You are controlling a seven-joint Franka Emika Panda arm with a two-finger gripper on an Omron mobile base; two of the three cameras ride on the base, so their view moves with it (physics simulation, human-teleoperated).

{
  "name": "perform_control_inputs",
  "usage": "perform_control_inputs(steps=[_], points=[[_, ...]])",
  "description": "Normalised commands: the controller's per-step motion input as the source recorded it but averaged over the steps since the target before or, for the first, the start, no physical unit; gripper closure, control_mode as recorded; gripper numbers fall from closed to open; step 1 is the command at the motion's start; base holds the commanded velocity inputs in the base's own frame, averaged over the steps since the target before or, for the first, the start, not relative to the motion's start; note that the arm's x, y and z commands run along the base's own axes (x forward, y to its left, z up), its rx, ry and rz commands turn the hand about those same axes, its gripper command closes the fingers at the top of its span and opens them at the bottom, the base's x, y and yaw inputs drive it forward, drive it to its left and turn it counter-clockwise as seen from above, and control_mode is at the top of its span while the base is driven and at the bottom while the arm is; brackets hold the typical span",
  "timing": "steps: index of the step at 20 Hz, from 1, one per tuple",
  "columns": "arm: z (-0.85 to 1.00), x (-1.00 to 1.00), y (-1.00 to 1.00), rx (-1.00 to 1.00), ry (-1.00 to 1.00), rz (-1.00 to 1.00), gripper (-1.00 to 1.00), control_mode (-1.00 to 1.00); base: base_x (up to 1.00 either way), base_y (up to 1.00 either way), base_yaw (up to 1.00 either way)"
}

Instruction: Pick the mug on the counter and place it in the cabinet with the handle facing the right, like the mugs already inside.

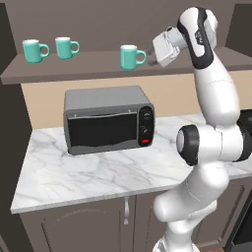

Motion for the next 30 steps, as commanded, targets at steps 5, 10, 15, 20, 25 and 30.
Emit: perform_control_inputs(steps=[5, 10, 15, 20, 25, 30], points=[[-0.04, -0.63, 0.05, 0.0, -0.06, -0.01, -1.0, -1.0, 0.0, 0.0, 0.0], [-0.13, -0.82, 0.12, 0.0, -0.09, -0.06, -1.0, -1.0, 0.0, 0.0, 0.0], [-0.25, -0.93, 0.16, 0.0, -0.11, -0.07, -1.0, -1.0, 0.0, 0.0, 0.0], [-0.39, -0.9, 0.17, 0.0, -0.08, -0.07, -1.0, -1.0, 0.0, 0.0, 0.0], [-0.43, -0.76, 0.1, 0.0, -0.04, -0.08, -1.0, -1.0, 0.0, 0.0, 0.0], [-0.41, -0.52, 0.02, 0.0, 0.0, -0.1, -1.0, -1.0, 0.0, 0.0, 0.0]])
